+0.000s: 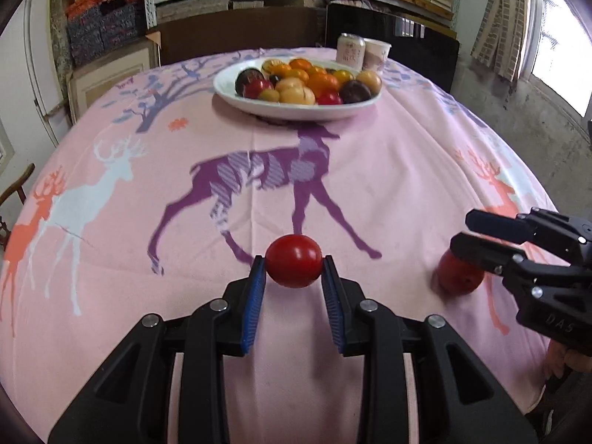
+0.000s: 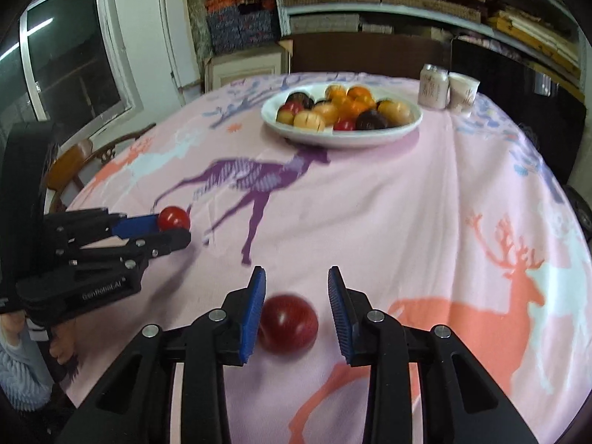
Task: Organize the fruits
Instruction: 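Carry the tomato and the dark red fruit over the white plate with both grippers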
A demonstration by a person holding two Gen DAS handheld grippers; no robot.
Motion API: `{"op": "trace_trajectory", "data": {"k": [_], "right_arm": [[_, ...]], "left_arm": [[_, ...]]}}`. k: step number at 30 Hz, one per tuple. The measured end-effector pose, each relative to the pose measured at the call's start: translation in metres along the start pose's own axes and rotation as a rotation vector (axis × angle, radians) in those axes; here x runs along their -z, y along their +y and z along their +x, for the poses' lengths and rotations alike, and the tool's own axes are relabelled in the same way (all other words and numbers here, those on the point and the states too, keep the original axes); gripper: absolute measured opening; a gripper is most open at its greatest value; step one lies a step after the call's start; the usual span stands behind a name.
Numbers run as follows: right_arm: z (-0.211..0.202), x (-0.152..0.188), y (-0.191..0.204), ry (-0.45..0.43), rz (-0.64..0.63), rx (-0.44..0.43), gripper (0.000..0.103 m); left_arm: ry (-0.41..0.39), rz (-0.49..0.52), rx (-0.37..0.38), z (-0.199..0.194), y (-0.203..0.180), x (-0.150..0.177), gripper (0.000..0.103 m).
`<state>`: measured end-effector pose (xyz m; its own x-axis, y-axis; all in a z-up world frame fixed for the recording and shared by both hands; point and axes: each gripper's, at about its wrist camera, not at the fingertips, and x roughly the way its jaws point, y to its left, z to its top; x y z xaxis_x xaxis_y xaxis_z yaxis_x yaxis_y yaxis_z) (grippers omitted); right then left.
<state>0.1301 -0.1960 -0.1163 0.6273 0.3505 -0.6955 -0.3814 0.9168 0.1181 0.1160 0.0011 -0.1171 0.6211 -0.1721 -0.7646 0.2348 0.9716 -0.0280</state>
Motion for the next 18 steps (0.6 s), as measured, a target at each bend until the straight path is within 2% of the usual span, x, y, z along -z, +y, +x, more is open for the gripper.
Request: {"op": "trace_trajectory", "data": {"k": [5,11,18], "right_arm": [[-0.002,0.015,0.012,0.021,-0.012,-0.054,0.039],[-0.003,0.019,0.02,0.024,-0.07,-0.024,0.039],[-0.001,0.021,0.02,0.043,-0.097,-0.034,0.039]], "left_arm": [[0.025,-0.005,0.018,0.008,0.0,0.006,0.03],[0.034,0.021,0.021,0.01,-0.006,0.008,0.03],[0.039,0.038,0.02,0.01,-0.01,0.01,0.03]]}}
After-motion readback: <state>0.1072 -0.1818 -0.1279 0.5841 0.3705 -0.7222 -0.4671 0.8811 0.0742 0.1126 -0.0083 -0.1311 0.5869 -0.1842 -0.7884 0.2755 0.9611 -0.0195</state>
